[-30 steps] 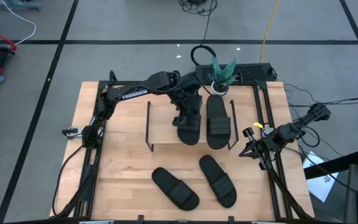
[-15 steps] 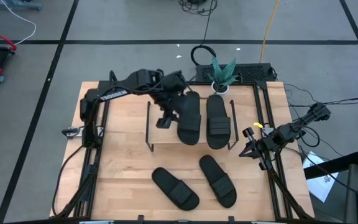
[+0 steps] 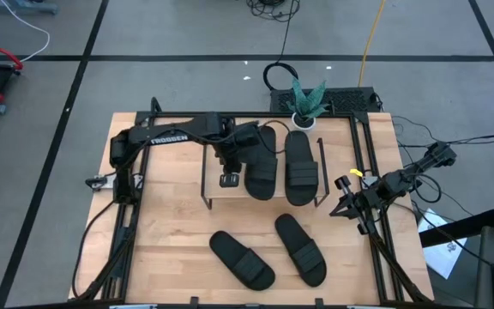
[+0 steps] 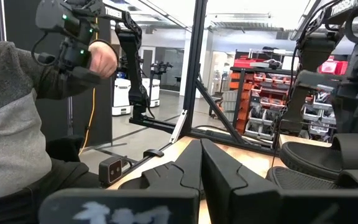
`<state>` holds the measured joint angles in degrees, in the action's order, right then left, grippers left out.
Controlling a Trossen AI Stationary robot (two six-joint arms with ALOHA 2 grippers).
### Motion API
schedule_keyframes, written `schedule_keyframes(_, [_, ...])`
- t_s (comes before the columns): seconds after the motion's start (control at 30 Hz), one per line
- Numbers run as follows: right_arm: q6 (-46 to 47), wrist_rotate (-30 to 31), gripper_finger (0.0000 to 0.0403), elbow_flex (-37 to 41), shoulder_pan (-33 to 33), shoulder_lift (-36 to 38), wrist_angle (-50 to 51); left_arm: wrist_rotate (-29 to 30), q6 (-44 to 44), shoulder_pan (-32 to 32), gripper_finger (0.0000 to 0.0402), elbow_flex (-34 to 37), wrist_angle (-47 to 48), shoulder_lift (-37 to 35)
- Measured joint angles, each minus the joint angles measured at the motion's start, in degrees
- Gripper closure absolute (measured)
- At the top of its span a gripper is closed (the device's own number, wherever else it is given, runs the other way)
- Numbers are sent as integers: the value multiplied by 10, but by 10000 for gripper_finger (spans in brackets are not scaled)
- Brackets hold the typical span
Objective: Pick and place slides into the shelf
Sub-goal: Put the black slipper on the shelf
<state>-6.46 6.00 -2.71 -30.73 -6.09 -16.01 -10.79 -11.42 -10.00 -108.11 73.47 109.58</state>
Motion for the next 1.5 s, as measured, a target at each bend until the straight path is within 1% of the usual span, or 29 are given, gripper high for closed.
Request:
schedule_keyframes(0.3, [-1,0,403,0,0,0,0,1,11,5,401,3,-14,0])
schedule_keyframes(0.47, [-2,0,403,0,0,0,0,-11,10,9,401,3,-36,0])
schedule_keyframes(0.77, [-2,0,403,0,0,0,0,-25,6,23,401,3,-43,0])
schedule_keyframes(1.07, [-2,2,403,0,0,0,0,-27,-2,33,401,4,-57,0])
schedule_keyframes(1.2, [-2,2,403,0,0,0,0,-41,-13,37,401,4,-81,0])
schedule_keyframes(1.5, [-2,2,403,0,0,0,0,-42,-30,44,401,4,-73,0])
